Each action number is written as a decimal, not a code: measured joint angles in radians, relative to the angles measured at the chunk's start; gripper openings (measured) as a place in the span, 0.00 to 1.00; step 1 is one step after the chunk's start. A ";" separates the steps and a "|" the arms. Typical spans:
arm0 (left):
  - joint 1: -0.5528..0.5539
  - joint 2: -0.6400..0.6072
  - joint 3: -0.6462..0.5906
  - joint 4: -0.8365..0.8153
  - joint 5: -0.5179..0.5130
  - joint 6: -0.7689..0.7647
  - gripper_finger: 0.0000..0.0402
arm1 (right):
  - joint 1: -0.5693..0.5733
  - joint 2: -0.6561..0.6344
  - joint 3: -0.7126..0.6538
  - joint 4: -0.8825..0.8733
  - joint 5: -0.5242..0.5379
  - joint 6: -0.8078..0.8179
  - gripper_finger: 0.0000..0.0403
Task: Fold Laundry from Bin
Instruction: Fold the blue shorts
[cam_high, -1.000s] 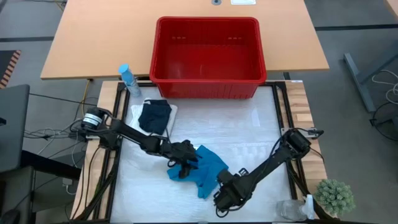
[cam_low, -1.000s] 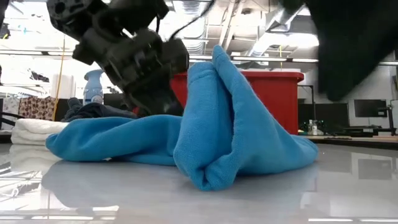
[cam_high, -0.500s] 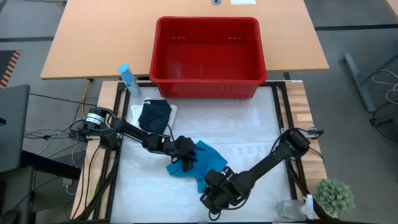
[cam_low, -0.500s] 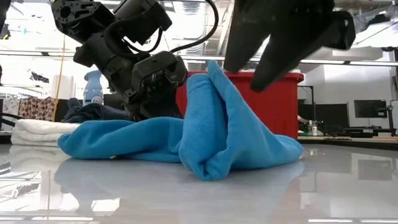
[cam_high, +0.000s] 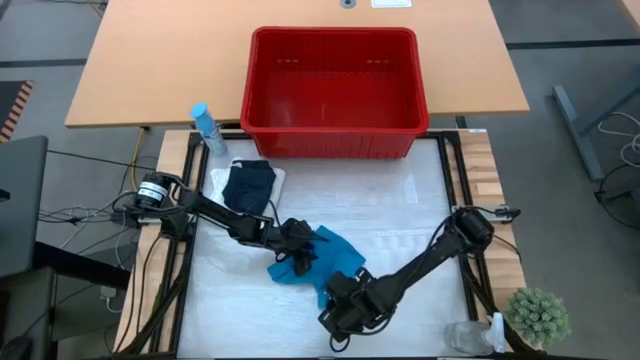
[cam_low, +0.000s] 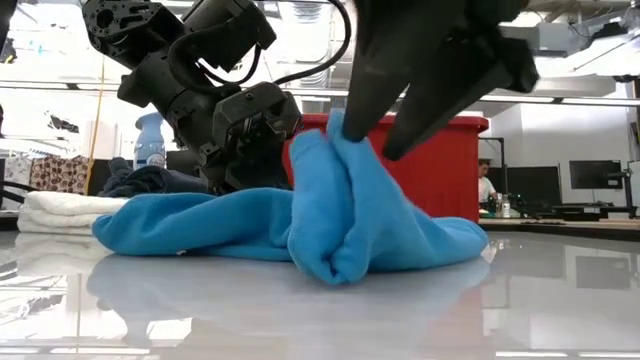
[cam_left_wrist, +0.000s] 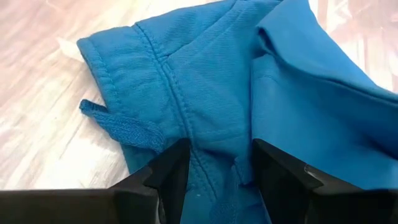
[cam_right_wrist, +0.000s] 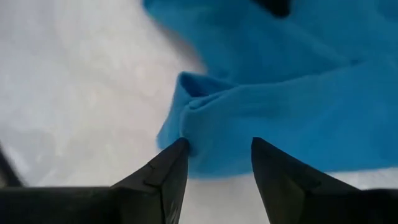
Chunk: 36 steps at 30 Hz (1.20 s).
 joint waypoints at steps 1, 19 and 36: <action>0.000 0.000 0.000 0.001 0.000 0.000 0.42 | -0.005 0.000 0.000 -0.003 0.000 0.000 0.49; 0.000 0.000 -0.001 0.003 0.008 0.004 0.42 | -0.038 0.038 0.000 0.069 -0.048 -0.045 0.33; 0.000 0.000 -0.001 -0.043 0.029 0.000 0.42 | 0.067 0.056 0.056 -0.105 -0.067 0.225 0.04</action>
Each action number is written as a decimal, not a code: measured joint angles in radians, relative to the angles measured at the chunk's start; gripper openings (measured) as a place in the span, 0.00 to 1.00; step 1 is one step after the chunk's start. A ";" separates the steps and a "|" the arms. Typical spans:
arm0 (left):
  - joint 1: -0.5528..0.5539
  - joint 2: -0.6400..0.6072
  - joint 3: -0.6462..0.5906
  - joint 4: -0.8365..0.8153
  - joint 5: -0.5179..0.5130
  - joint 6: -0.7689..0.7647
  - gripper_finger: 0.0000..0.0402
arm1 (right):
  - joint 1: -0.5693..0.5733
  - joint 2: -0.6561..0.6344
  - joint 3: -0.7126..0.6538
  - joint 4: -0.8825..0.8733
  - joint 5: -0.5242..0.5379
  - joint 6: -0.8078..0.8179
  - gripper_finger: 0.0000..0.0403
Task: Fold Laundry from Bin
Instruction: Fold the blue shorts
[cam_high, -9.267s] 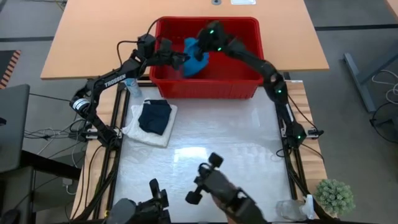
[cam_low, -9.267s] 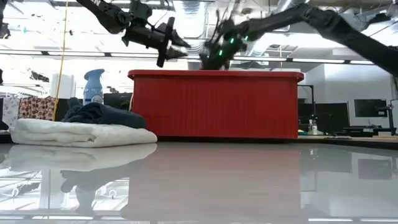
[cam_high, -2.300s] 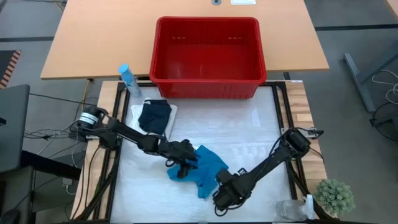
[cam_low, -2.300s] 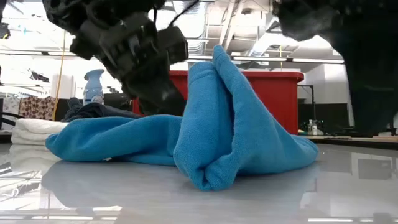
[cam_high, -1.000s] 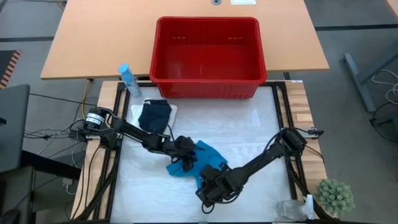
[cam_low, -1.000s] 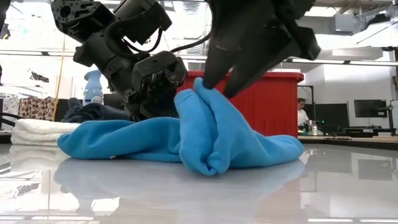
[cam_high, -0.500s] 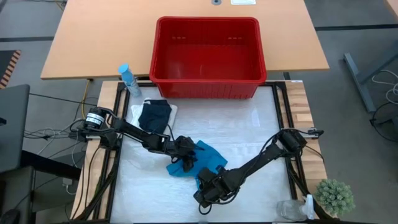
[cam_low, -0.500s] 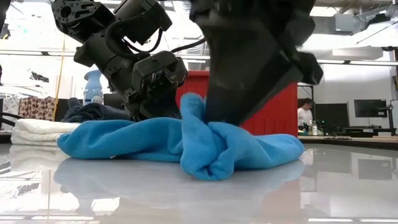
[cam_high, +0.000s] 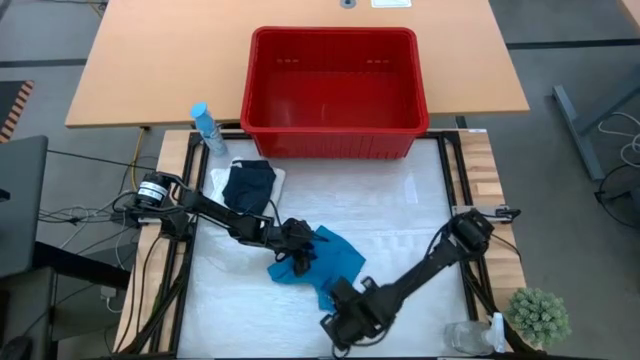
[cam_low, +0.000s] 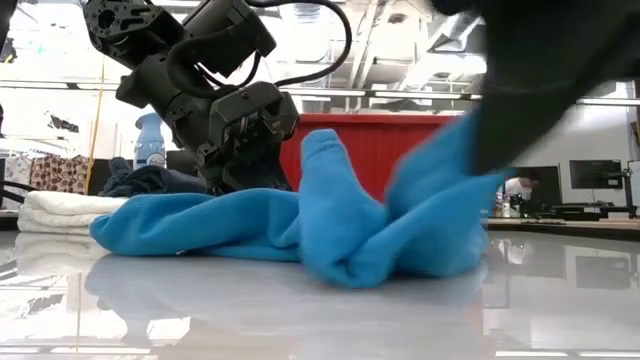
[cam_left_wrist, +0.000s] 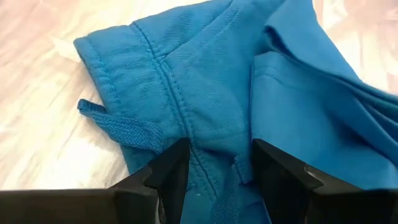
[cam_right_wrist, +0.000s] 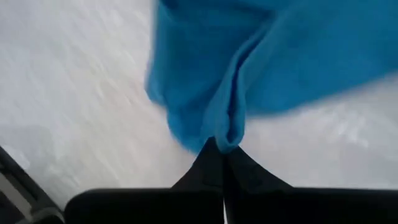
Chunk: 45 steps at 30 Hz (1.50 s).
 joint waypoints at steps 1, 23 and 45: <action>0.000 0.000 0.000 -0.007 0.000 -0.002 0.42 | 0.016 0.000 0.000 -0.020 0.000 0.041 0.04; 0.000 -0.001 0.000 -0.038 0.030 -0.029 0.42 | 0.170 0.000 -0.037 -0.286 0.047 0.631 0.21; 0.000 -0.001 0.000 -0.039 0.041 -0.023 0.42 | -0.192 -0.043 -0.029 -0.187 -0.068 -0.128 0.65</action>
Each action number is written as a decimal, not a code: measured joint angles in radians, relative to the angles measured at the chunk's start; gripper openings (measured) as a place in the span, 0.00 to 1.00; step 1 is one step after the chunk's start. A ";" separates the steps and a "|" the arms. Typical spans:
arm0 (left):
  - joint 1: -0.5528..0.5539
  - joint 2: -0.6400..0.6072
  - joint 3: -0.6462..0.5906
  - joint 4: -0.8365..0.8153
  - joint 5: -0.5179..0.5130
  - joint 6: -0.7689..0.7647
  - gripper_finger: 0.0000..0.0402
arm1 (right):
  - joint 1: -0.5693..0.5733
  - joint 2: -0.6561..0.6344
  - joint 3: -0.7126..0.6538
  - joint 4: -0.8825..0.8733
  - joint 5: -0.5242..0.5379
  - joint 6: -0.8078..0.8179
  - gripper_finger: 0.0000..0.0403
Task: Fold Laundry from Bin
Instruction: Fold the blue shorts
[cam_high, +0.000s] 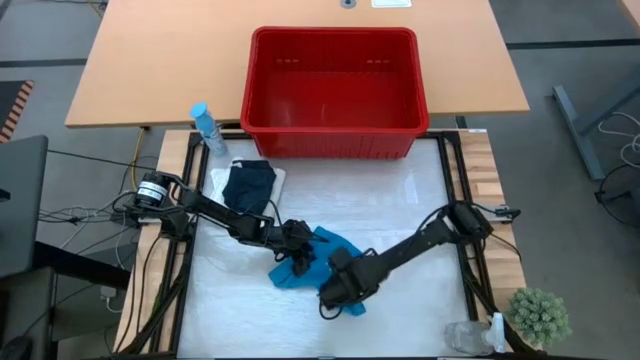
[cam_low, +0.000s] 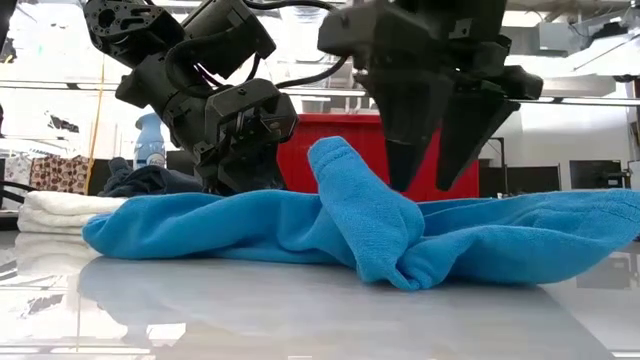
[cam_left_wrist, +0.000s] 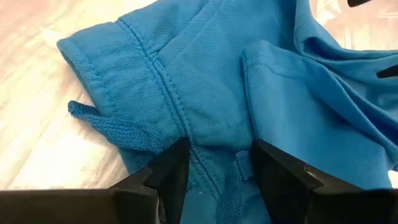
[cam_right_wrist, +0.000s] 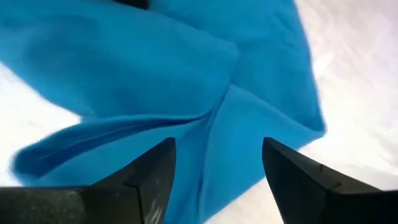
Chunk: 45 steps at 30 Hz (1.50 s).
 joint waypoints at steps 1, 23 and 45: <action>0.000 0.000 0.000 0.000 0.000 0.000 0.42 | -0.004 0.000 0.000 -0.009 0.000 -0.007 0.65; 0.000 0.001 0.000 0.003 0.000 0.001 0.42 | -0.003 0.001 -0.085 0.044 -0.059 -0.018 0.64; 0.021 0.001 0.000 0.004 0.003 -0.019 0.42 | 0.064 -0.006 -0.112 0.078 -0.108 0.066 0.04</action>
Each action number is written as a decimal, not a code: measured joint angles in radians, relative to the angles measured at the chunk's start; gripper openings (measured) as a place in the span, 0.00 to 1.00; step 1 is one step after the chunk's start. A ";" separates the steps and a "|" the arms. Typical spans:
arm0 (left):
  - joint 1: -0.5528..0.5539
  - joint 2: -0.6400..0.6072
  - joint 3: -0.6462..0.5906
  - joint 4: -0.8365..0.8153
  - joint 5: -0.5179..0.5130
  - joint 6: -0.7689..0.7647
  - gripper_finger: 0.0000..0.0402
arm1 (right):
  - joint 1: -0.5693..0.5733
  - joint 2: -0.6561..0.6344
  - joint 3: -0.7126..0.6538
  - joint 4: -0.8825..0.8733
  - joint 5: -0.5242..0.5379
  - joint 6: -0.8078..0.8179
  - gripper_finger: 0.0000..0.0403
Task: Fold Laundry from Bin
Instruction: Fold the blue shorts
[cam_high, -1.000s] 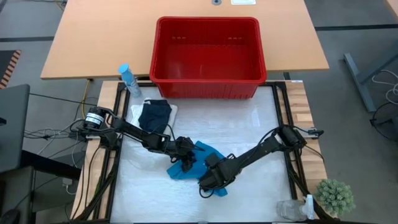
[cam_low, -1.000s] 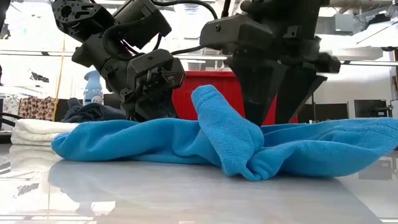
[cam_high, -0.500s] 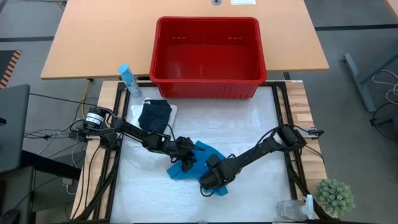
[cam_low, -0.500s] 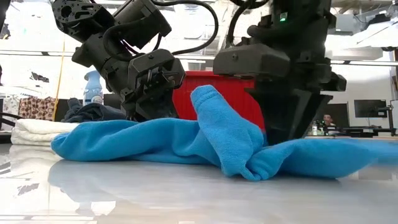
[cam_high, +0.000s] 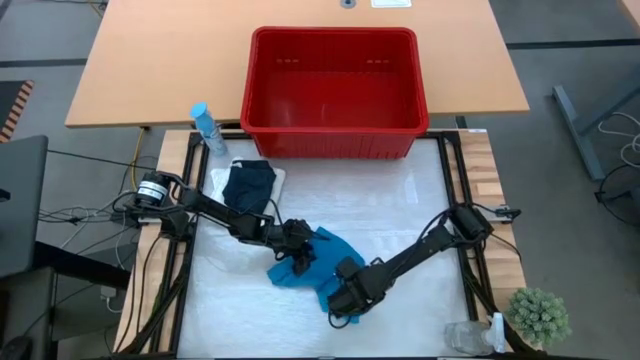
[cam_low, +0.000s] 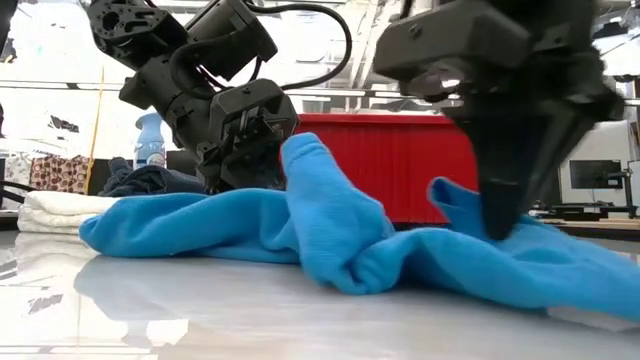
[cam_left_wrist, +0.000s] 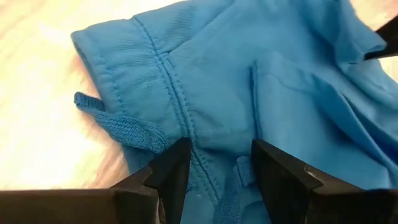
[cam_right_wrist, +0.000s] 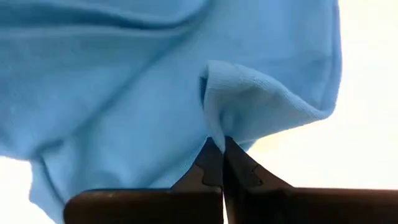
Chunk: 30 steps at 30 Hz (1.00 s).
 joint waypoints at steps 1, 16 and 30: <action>0.002 0.000 0.000 0.000 0.004 0.000 0.42 | 0.011 0.000 0.000 -0.004 0.002 0.029 0.04; 0.005 0.000 0.000 0.000 0.009 -0.012 0.42 | 0.148 0.004 -0.004 -0.069 0.008 0.232 0.17; 0.006 0.000 0.000 0.000 0.014 -0.031 0.42 | 0.260 -0.002 0.003 -0.150 0.014 0.498 0.40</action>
